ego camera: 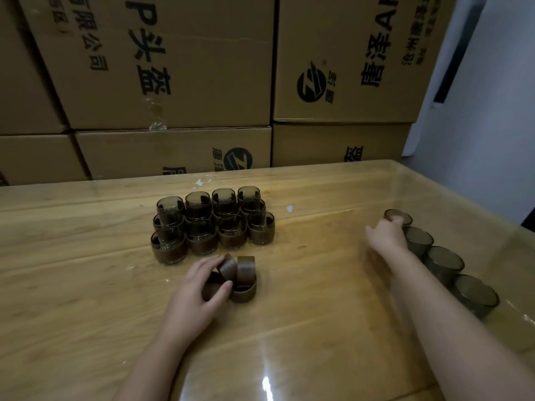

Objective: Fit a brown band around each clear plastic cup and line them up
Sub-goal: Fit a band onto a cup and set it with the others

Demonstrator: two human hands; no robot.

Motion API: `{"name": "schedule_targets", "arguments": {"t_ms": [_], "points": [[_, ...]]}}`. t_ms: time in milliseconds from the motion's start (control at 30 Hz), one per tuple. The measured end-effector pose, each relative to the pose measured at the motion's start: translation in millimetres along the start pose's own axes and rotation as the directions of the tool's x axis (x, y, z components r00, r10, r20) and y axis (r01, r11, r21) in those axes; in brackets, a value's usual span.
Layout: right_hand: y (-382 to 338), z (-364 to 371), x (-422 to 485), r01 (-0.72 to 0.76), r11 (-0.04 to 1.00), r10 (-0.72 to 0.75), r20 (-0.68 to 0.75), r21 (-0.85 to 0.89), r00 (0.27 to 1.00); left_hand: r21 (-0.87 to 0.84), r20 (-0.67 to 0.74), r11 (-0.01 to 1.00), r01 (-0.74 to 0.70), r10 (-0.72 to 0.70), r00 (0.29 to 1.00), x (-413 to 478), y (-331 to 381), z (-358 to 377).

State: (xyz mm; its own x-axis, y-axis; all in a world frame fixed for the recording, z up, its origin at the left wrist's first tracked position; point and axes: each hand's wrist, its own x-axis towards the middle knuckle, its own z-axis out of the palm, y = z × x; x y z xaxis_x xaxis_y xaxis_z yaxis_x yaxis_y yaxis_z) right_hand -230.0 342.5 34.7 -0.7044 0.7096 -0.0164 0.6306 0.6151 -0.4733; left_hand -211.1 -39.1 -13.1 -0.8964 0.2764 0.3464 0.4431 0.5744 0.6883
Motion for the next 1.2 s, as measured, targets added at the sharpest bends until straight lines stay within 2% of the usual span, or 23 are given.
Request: {"name": "schedule_targets", "arguments": {"t_ms": [100,200,267,333,400,467,533,667,733,800,867,933,1000,1033,1133,1200], "points": [[-1.0,9.1,-2.0,0.042,0.999,-0.041,-0.088,0.008,0.995,-0.008,-0.004,1.000,0.001,-0.001,1.000,0.4,-0.9,0.5],[-15.7,17.3,-17.7,0.210,0.970,-0.192,-0.145,0.120,0.971,0.000,-0.011,1.000,-0.002,0.002,1.000,0.6,-0.3,1.2],[-39.4,23.2,-40.6,0.367,0.894,-0.326,-0.189,0.256,0.926,0.017,-0.024,1.000,0.008,-0.007,1.000,0.6,-1.1,0.4],[-66.3,29.5,-74.4,0.455,0.752,-0.417,-0.191,0.476,0.889,-0.001,-0.074,1.000,0.018,-0.018,0.997,0.5,-2.2,-0.5],[-89.7,36.3,-114.7,0.423,0.561,-0.506,-0.109,0.711,0.855,-0.177,-0.135,0.982,0.068,-0.093,0.986,0.7,0.9,-2.0],[-107.3,45.7,-149.0,0.294,0.399,-0.590,-0.003,0.869,0.807,-0.422,-0.177,0.901,0.099,-0.189,0.966,1.8,6.2,-2.8],[-121.6,52.6,-172.6,0.172,0.338,-0.641,0.092,0.925,0.762,-0.520,-0.215,0.849,0.095,-0.238,0.947,3.8,6.8,-5.2],[-142.8,47.8,-189.4,0.018,0.264,-0.712,0.182,0.964,0.679,-0.421,-0.245,0.904,0.078,-0.196,0.950,7.6,9.9,-8.9],[-148.2,38.9,-189.8,-0.037,0.208,-0.741,0.182,0.977,0.647,-0.397,-0.282,0.917,0.047,-0.170,0.944,14.8,16.3,-10.7],[-151.0,28.8,-188.0,-0.025,0.166,-0.755,0.144,0.986,0.640,-0.446,-0.299,0.895,0.017,-0.167,0.940,24.3,27.6,-14.8],[-153.1,18.7,-187.3,0.132,0.190,-0.730,0.050,0.973,0.682,-0.523,-0.274,0.853,0.007,-0.176,0.946,35.1,39.9,-20.3],[-153.7,12.0,-187.8,0.395,0.244,-0.690,-0.128,0.886,0.712,-0.559,-0.239,0.829,0.009,-0.172,0.956,45.6,54.2,-26.7],[-153.2,9.3,-189.2,0.643,0.302,-0.695,-0.299,0.704,0.654,-0.660,-0.173,0.751,0.030,-0.192,0.966,54.5,69.0,-32.6],[-152.2,9.8,-189.3,0.708,0.310,-0.712,-0.338,0.635,0.615,-0.708,-0.123,0.704,0.050,-0.194,0.973,57.6,74.0,-34.9],[-148.9,12.7,-186.4,0.736,0.242,-0.798,-0.302,0.633,0.522,-0.751,0.050,0.645,0.142,-0.159,0.986,56.2,83.3,-37.7],[-146.9,15.9,-184.0,0.709,0.180,-0.831,-0.280,0.682,0.480,-0.730,0.180,0.619,0.289,-0.234,0.956,54.0,85.4,-37.2]]}}
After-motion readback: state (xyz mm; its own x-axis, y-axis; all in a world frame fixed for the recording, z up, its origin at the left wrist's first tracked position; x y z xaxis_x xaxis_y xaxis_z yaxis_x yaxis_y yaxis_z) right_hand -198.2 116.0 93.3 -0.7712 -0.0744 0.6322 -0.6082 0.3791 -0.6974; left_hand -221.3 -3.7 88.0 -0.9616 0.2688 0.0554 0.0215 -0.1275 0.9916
